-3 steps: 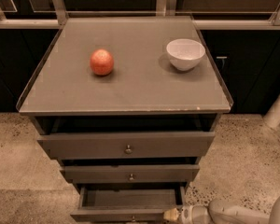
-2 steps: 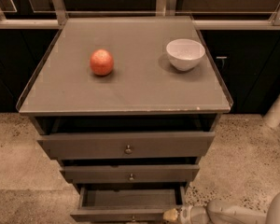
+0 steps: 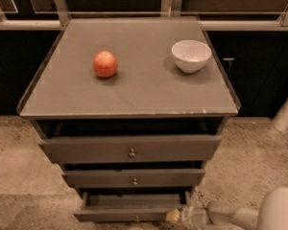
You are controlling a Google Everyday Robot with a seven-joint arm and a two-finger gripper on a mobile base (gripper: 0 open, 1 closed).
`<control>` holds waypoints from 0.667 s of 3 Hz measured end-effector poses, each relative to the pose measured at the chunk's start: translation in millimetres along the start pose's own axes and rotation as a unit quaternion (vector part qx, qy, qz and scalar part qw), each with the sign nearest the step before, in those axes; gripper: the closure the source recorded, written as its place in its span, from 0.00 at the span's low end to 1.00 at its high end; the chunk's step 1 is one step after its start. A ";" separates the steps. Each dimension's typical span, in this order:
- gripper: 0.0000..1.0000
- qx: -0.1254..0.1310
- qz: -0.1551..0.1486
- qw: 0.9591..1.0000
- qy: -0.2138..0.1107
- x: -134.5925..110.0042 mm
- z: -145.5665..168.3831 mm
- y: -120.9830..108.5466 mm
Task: Close bottom drawer
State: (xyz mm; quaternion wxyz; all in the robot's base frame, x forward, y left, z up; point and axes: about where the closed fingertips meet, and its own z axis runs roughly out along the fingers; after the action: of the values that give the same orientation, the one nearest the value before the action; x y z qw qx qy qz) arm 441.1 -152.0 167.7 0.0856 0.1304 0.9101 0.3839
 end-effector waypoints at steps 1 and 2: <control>1.00 0.000 0.000 1.000 0.000 1.0 -0.4 -0.3; 1.00 -0.022 0.016 1.000 -0.012 -19.8 10.2 -2.9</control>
Offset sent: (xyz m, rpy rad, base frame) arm 0.1167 -0.0139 -0.0387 0.2371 -0.0505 -0.1967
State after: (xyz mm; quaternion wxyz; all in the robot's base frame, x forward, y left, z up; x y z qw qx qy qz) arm 462.0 -153.0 159.7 0.0936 0.1473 0.8981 0.4037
